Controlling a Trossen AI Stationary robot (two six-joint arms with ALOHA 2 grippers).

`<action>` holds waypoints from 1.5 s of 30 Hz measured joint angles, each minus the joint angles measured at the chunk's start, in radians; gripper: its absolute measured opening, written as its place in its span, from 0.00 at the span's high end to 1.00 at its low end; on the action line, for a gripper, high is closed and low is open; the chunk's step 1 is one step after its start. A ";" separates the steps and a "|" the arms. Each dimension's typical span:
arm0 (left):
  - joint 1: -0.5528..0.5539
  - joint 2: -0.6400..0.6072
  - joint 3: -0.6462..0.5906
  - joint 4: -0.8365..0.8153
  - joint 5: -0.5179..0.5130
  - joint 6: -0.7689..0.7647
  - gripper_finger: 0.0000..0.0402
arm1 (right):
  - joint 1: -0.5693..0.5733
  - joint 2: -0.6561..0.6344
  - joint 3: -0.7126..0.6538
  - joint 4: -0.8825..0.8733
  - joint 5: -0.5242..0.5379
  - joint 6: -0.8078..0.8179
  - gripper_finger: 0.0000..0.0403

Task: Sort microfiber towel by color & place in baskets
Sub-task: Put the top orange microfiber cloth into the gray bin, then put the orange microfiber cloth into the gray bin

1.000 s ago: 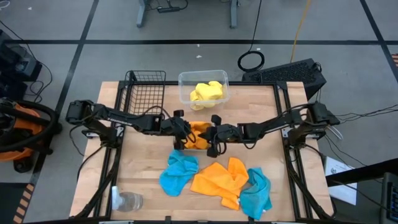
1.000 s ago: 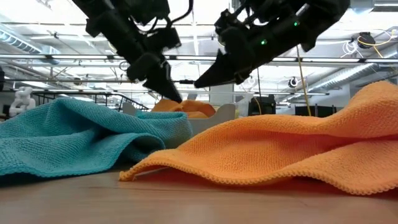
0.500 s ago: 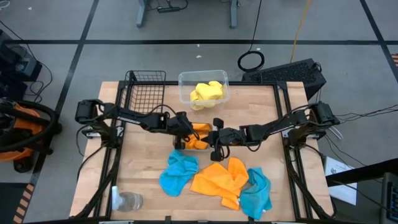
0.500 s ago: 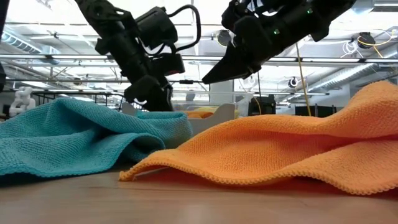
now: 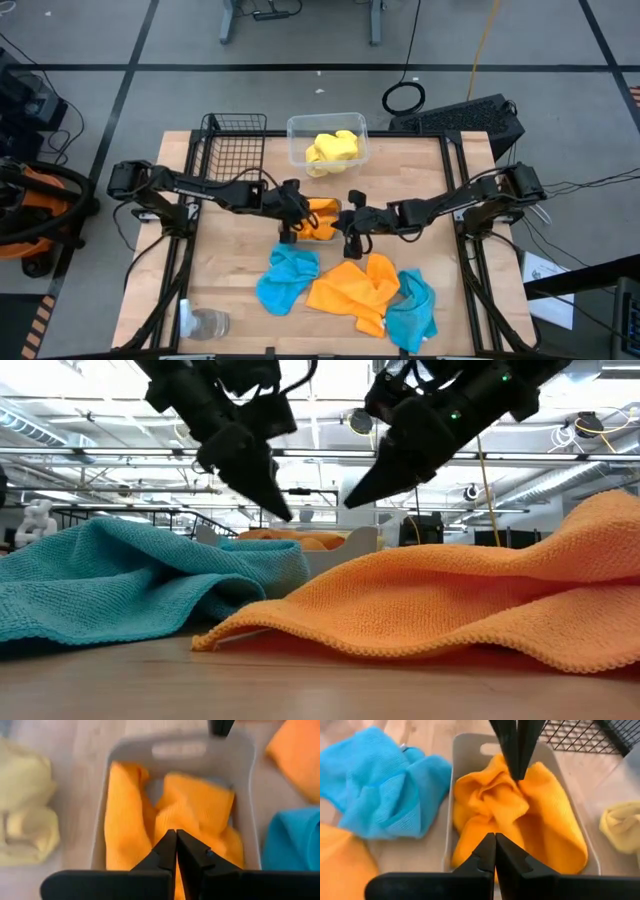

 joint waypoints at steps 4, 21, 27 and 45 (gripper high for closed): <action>-0.005 0.002 0.000 0.090 -0.053 0.049 0.95 | 0.049 -0.053 0.000 -0.098 -0.002 0.044 1.00; 0.056 0.193 -0.001 0.128 0.031 0.074 0.95 | 0.351 -0.122 0.000 -0.272 -0.102 0.297 1.00; 0.056 0.166 -0.001 0.121 0.023 0.073 0.95 | 0.400 -0.122 0.000 -0.272 -0.100 0.369 1.00; -0.035 -0.070 0.000 0.071 0.018 0.012 0.95 | 0.416 0.122 0.000 -0.277 -0.111 0.579 0.48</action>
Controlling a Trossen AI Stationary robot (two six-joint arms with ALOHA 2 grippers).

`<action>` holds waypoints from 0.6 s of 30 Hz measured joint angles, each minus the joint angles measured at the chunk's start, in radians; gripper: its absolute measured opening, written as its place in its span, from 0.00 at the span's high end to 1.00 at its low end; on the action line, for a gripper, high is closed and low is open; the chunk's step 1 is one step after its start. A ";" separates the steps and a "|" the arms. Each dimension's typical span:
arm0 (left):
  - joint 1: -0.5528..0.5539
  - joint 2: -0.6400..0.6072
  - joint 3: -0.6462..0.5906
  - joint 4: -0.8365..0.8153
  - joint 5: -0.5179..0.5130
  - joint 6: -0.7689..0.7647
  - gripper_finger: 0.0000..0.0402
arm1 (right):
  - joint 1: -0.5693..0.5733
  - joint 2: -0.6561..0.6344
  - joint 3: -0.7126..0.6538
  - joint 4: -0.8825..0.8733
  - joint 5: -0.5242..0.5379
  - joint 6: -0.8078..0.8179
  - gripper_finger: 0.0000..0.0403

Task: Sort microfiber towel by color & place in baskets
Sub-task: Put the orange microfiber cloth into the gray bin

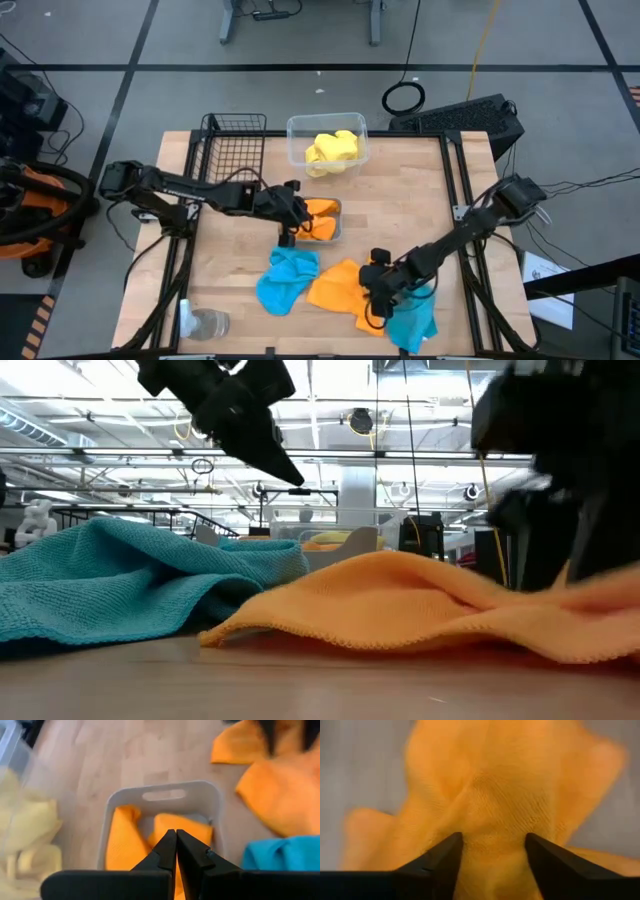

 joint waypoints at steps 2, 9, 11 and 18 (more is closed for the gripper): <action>-0.016 0.001 0.000 -0.001 0.000 0.002 0.95 | -0.005 0.045 0.002 0.017 -0.009 -0.003 0.42; -0.050 0.001 0.000 0.005 0.000 0.008 0.95 | -0.018 0.122 0.010 0.034 -0.010 -0.050 0.45; -0.056 0.001 0.000 0.006 0.000 0.008 0.95 | -0.024 0.123 0.010 0.032 -0.014 -0.058 0.55; -0.078 0.002 0.000 0.048 0.000 0.018 0.95 | -0.024 0.066 -0.001 0.016 -0.055 -0.124 0.96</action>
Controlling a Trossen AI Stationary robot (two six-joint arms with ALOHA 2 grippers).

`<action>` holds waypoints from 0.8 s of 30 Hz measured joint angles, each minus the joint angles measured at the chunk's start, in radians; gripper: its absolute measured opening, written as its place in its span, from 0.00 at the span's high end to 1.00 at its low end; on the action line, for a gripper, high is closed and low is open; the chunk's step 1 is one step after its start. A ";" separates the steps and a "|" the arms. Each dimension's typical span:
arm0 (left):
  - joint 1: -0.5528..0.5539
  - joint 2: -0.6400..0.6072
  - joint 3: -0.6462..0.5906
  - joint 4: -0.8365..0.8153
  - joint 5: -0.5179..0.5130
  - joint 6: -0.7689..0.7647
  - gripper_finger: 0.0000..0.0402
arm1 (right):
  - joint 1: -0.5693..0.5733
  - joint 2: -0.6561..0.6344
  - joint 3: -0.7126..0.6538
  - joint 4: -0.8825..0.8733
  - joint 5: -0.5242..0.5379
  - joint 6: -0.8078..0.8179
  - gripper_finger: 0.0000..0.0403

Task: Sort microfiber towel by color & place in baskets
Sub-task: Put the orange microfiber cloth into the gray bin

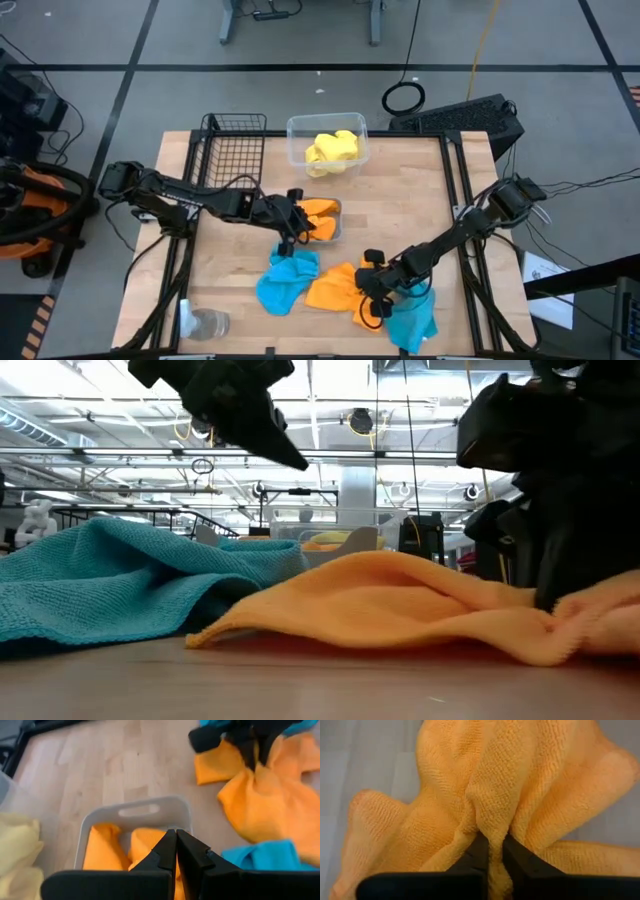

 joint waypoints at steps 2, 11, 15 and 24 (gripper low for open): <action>-0.008 0.000 0.000 0.034 0.000 0.002 0.95 | 0.000 -0.034 -0.004 -0.017 -0.015 -0.002 0.94; -0.041 0.000 0.000 0.195 0.000 0.074 0.95 | 0.006 -0.319 -0.004 -0.045 0.046 -0.102 0.98; -0.059 0.000 0.000 0.266 0.000 0.099 0.95 | 0.027 -0.467 -0.003 -0.038 0.207 -0.221 0.98; -0.140 -0.012 -0.001 0.463 -0.092 0.234 0.95 | 0.055 -0.676 -0.001 0.013 0.594 -0.435 0.97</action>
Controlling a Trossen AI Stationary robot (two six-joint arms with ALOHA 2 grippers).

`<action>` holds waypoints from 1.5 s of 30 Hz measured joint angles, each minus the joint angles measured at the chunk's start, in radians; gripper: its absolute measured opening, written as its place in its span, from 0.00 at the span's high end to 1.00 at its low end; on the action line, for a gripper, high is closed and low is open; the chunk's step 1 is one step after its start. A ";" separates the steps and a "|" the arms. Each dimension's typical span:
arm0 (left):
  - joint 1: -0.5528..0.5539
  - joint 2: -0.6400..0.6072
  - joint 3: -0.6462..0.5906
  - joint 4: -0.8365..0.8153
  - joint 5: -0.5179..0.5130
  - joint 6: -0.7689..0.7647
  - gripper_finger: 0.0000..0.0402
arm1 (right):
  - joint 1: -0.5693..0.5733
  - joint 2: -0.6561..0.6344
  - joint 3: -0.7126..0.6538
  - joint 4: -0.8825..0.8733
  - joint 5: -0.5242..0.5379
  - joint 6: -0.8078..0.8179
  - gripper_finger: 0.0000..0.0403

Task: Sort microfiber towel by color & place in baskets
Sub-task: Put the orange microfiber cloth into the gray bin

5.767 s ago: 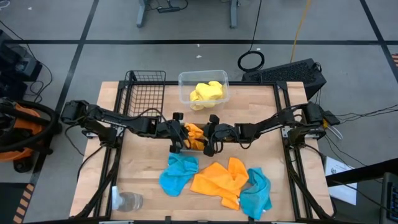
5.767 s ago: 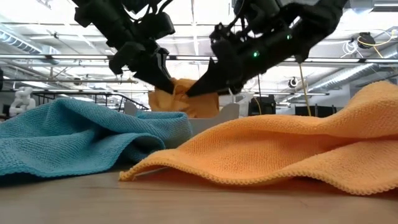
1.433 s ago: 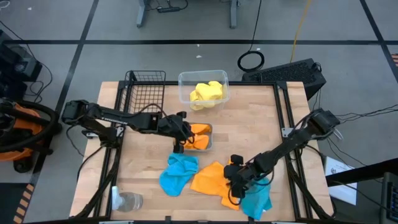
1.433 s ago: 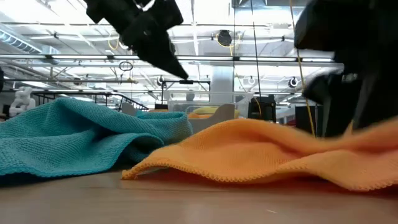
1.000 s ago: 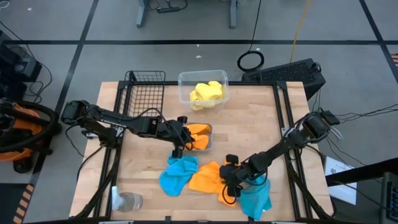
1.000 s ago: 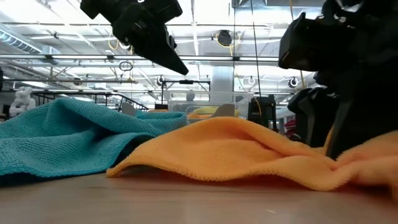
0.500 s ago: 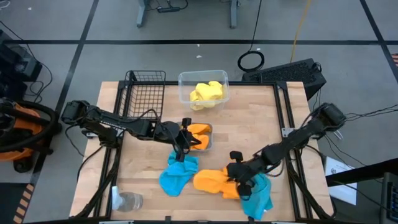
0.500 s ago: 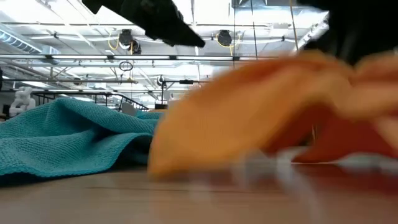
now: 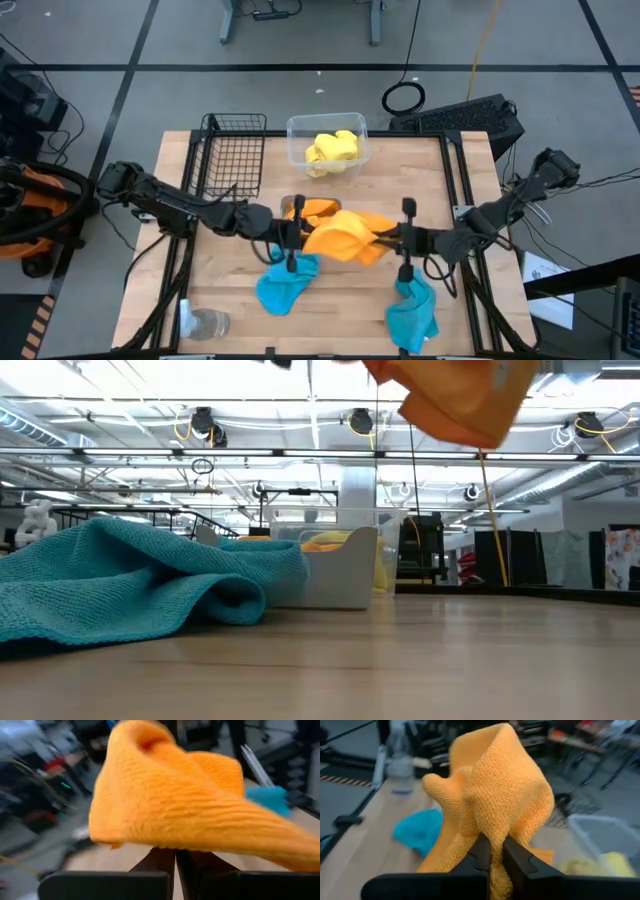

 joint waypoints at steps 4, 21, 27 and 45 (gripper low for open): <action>-0.072 -0.024 -0.001 0.039 -0.181 0.095 0.94 | 0.000 -0.005 0.000 0.060 0.048 -0.069 0.97; -0.338 -0.089 0.000 0.113 -0.502 0.273 0.69 | -0.069 0.096 0.001 0.272 0.096 -0.138 0.97; -0.401 -0.088 0.000 0.107 -0.640 0.283 0.43 | -0.109 0.104 0.001 0.275 0.102 -0.149 0.97; -0.325 -0.044 0.000 0.097 -0.735 0.245 0.25 | -0.154 0.145 0.002 0.430 0.019 -0.124 0.97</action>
